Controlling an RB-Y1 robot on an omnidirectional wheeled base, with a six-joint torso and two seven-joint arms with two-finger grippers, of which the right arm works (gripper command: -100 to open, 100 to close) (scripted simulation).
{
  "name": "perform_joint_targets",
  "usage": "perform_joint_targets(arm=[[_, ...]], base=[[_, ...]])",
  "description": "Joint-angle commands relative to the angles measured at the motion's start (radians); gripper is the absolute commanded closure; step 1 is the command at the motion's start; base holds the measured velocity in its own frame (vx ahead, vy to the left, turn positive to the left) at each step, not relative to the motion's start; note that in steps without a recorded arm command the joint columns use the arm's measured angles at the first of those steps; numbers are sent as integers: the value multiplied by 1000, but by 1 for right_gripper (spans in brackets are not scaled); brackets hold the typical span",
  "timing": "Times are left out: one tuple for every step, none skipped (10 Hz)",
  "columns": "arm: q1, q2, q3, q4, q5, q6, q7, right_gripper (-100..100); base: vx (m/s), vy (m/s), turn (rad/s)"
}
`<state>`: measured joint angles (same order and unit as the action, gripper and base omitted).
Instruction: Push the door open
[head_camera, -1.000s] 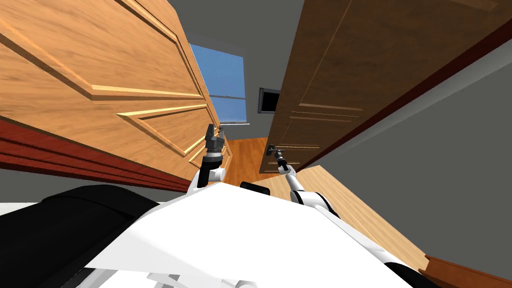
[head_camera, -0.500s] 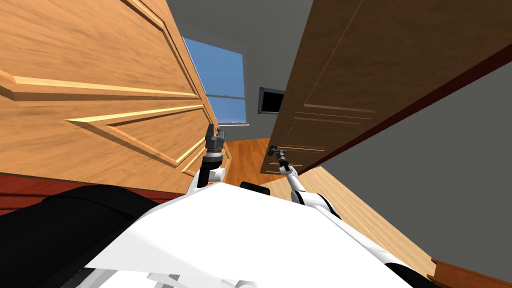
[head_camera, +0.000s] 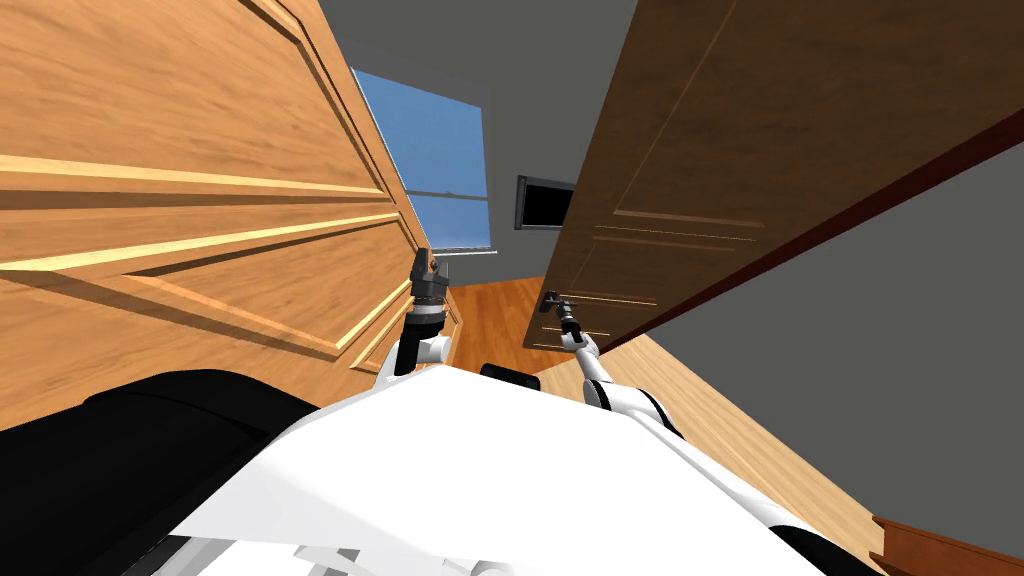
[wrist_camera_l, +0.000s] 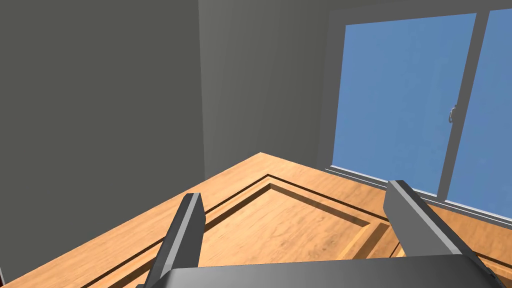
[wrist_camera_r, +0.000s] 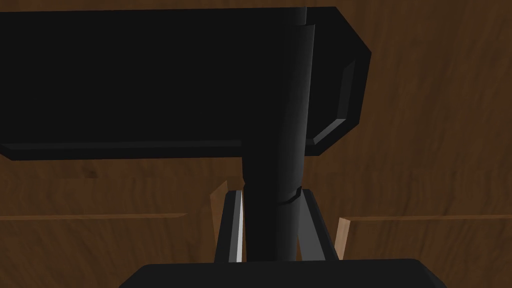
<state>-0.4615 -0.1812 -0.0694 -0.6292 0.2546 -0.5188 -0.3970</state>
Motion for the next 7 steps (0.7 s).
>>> perform_joint_targets(arm=[[0, -16, -30, -8, -14, 4, 17, 100], [1, -18, -43, -7, -20, 8, 27, 100], [2, -20, -55, -5, -27, 11, 35, 100], [3, -22, -66, -4, -33, 14, 43, 100], [3, -23, -71, -4, -35, 15, 47, 100], [4, -24, -80, -3, -40, 17, 53, 100], [4, -25, -87, -2, -44, 19, 59, 100]], base=[[137, 144, -55], [174, 170, -70], [176, 169, -70], [164, 164, -74], [152, 138, -59], [145, 123, -35], [159, 108, -36]])
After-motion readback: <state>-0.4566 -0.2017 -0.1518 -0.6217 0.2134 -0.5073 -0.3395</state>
